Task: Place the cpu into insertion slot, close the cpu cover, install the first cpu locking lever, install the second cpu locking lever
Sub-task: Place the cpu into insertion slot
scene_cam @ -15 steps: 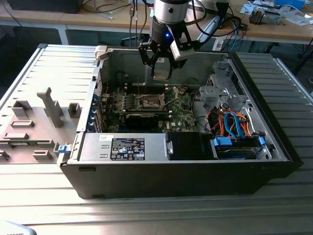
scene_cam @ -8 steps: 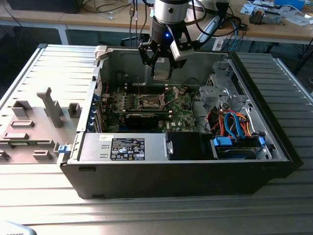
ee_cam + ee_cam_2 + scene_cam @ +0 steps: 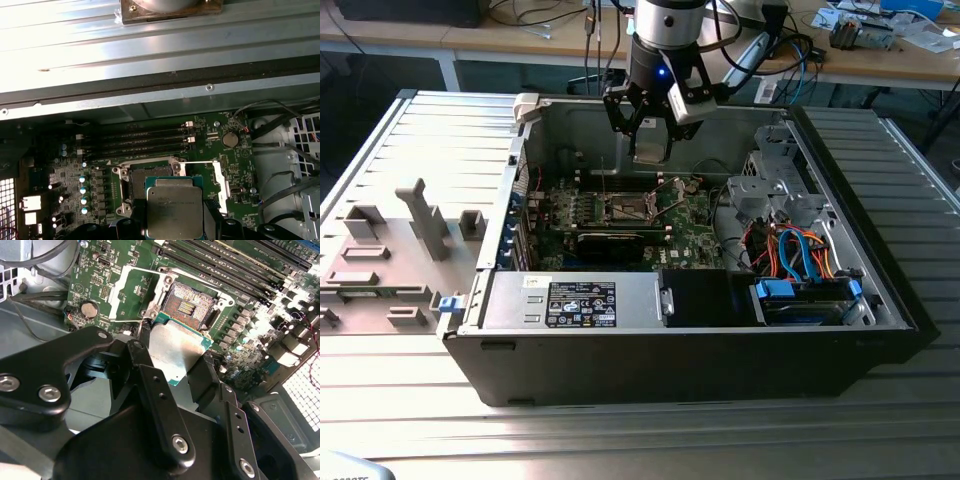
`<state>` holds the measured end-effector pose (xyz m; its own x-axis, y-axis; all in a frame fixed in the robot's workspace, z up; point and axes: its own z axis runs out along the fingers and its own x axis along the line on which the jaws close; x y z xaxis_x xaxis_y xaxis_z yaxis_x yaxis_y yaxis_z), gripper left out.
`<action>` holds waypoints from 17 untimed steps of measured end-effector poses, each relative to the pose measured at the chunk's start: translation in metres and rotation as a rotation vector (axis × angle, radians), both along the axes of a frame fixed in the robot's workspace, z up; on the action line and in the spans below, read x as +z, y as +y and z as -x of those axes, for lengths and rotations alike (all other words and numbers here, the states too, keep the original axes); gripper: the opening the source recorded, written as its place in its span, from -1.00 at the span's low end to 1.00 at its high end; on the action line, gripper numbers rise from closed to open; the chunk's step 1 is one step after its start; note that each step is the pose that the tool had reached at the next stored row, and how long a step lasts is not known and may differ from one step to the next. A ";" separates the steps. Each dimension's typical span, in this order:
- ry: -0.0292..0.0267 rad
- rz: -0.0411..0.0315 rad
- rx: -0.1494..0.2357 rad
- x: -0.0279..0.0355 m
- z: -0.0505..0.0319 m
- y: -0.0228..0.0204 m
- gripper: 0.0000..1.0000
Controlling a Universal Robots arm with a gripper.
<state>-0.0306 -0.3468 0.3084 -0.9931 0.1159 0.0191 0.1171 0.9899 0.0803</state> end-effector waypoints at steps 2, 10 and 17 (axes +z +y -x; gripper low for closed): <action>0.0000 0.0000 -0.002 0.0000 0.0000 0.0000 0.08; 0.0000 -0.0001 -0.009 -0.0002 0.0000 0.0000 0.08; 0.0000 0.0000 -0.013 -0.0003 0.0000 0.0000 0.08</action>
